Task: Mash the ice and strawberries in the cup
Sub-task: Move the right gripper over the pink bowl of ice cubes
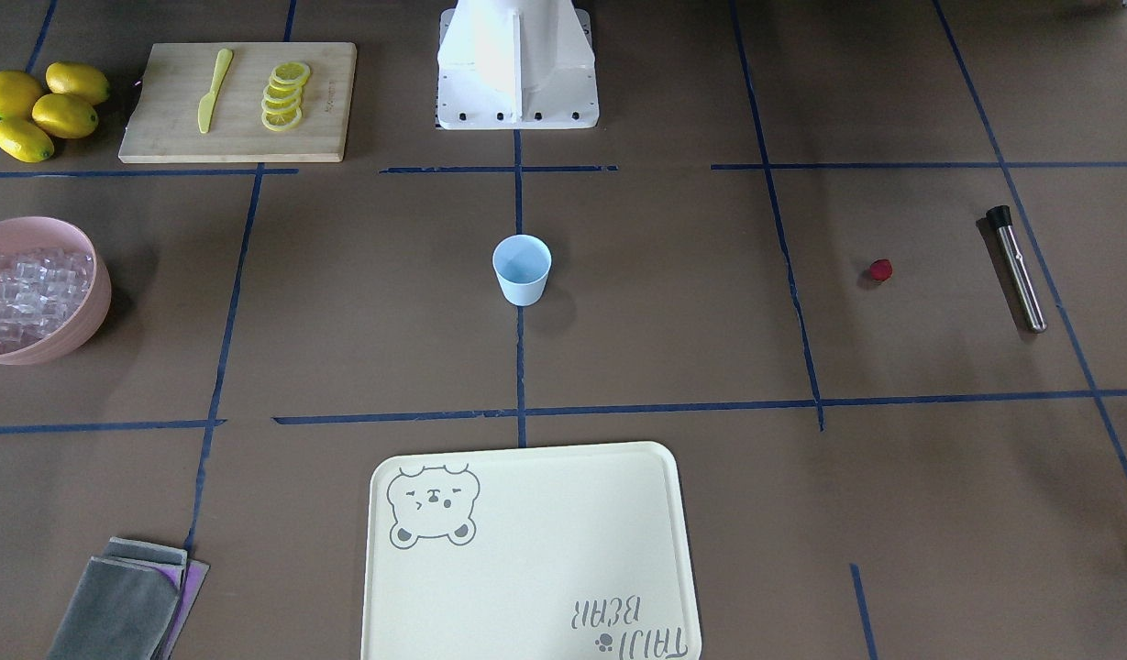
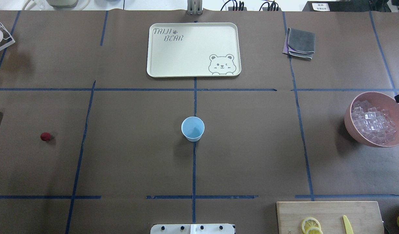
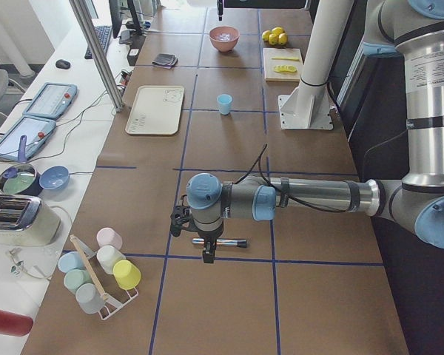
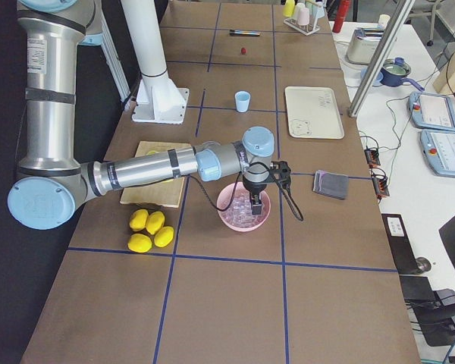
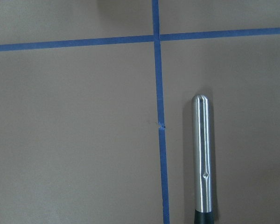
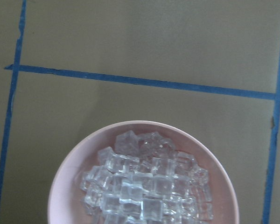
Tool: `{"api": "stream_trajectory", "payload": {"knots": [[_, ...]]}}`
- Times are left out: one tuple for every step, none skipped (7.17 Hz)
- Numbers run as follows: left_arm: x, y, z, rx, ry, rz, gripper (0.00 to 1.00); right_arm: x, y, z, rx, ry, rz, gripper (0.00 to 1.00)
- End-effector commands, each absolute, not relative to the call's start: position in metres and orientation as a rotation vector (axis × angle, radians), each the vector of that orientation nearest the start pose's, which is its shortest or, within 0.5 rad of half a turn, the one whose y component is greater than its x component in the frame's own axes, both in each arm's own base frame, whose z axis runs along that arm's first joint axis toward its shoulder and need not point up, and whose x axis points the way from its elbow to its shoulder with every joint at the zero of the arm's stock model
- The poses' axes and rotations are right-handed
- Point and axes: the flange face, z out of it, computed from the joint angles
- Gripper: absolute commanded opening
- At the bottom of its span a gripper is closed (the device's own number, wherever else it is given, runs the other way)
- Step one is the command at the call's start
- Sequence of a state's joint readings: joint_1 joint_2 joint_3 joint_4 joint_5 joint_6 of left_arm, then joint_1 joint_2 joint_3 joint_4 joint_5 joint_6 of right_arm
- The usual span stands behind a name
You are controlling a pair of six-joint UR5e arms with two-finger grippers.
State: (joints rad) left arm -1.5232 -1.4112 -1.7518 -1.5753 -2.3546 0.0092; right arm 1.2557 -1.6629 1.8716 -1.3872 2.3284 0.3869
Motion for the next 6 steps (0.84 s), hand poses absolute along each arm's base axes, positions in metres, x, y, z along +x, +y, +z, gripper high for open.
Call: {"api": "stream_trajectory", "payload": {"knots": [[-0.043, -0.429, 0.641, 0.011, 0.784, 0.065, 1.00, -0.122, -0.457, 0.537, 0.121, -0.852, -0.055, 1.00], [-0.043, -0.429, 0.642, 0.010, 0.784, 0.064, 1.00, -0.134, -0.451, 0.544, 0.125, -0.838, -0.067, 1.00], [-0.043, -0.429, 0.642, 0.010, 0.784, 0.064, 1.00, -0.147, -0.454, 0.546, 0.143, -0.803, -0.084, 0.99], [-0.043, -0.428, 0.642, 0.008, 0.784, 0.063, 1.00, -0.154, -0.455, 0.550, 0.140, -0.795, -0.098, 0.98], [-0.043, -0.426, 0.644, 0.005, 0.784, 0.062, 1.00, -0.160, -0.459, 0.552, 0.139, -0.792, -0.108, 0.95], [-0.043, -0.426, 0.644, 0.005, 0.784, 0.062, 1.00, -0.164, -0.463, 0.556, 0.139, -0.780, -0.116, 0.91]]}}
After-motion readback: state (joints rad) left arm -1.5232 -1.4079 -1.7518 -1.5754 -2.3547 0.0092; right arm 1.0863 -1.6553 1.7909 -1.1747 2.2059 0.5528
